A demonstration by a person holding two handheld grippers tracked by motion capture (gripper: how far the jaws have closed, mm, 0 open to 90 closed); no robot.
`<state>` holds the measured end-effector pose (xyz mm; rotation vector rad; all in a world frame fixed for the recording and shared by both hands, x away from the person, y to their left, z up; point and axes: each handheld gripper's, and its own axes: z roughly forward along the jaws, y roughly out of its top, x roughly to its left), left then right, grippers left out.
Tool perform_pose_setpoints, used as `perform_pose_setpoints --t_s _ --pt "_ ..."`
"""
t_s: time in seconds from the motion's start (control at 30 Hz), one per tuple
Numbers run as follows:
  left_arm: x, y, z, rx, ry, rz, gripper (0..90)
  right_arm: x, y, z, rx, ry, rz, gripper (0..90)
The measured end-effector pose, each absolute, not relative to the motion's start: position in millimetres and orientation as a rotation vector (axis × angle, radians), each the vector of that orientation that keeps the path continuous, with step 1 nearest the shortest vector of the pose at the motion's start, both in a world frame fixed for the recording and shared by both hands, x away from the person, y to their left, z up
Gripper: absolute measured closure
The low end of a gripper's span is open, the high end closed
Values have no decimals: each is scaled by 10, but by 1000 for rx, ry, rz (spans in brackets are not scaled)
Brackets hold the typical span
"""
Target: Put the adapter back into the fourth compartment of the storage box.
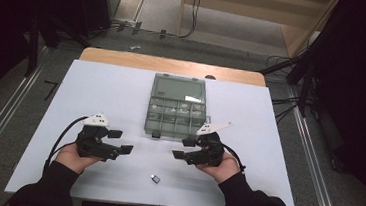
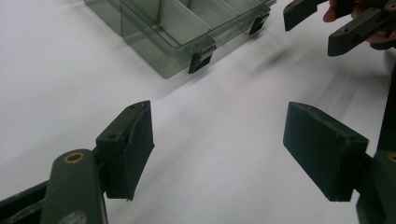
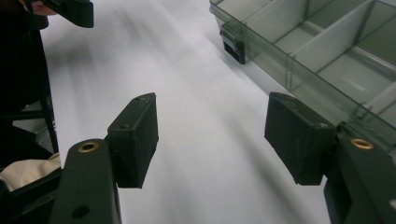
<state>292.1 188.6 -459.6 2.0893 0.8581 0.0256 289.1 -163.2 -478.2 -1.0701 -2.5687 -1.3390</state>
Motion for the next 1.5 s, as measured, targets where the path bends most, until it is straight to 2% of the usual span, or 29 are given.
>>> perform_pose_setpoints --t_s 1.5 --pt "2864 1967 -4630 2100 888 37 251 2849 -1222 -4883 -929 -2640 -1248 333"
